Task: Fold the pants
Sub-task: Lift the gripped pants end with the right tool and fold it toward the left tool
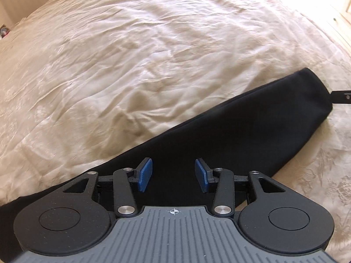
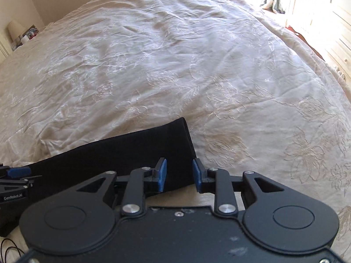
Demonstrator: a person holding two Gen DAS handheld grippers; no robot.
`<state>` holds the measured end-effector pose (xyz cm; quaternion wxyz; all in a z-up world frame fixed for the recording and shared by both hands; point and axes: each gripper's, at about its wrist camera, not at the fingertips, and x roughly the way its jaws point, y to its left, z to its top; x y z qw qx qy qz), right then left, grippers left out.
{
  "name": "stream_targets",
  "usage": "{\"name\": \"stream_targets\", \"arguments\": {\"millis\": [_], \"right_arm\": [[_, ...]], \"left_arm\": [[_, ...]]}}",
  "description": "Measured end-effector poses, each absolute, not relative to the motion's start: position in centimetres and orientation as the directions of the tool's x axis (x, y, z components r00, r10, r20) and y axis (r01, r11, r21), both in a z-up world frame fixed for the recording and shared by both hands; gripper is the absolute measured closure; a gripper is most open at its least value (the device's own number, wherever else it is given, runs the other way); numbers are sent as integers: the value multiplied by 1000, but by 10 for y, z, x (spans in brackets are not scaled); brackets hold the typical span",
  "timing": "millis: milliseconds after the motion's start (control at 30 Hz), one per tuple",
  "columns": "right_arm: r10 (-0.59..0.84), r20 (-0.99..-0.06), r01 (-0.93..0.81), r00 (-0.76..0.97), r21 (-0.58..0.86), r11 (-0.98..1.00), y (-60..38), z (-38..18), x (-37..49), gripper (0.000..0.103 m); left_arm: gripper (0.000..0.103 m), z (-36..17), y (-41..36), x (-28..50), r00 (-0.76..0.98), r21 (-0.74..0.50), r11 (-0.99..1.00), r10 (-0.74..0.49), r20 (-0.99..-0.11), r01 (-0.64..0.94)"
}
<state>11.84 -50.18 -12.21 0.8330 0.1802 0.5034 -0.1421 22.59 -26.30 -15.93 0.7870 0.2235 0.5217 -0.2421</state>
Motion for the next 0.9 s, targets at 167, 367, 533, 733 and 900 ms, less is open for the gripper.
{"name": "stream_targets", "arguments": {"millis": [167,367,533,733,900], "right_arm": [[-42,-902,436,430,166,884,-509,-140,120,68],[31,-917,443,398,222,869,-518,-170,133,63],[100,-910,450,403,292,844,-532,-189,142,59],[192,-888,420,418,376,826,-547,-205,154,53],[262,-864,380,430,436,816,-557,-214,163,50]], "left_arm": [[59,-193,-280,228,344,213,747,-22,-939,630],[56,-199,-263,245,306,182,803,-1,-952,567],[55,-200,-266,248,313,199,804,17,-950,560],[55,-199,-269,247,318,206,803,21,-948,560],[55,-198,-266,246,309,191,808,12,-951,558]]}}
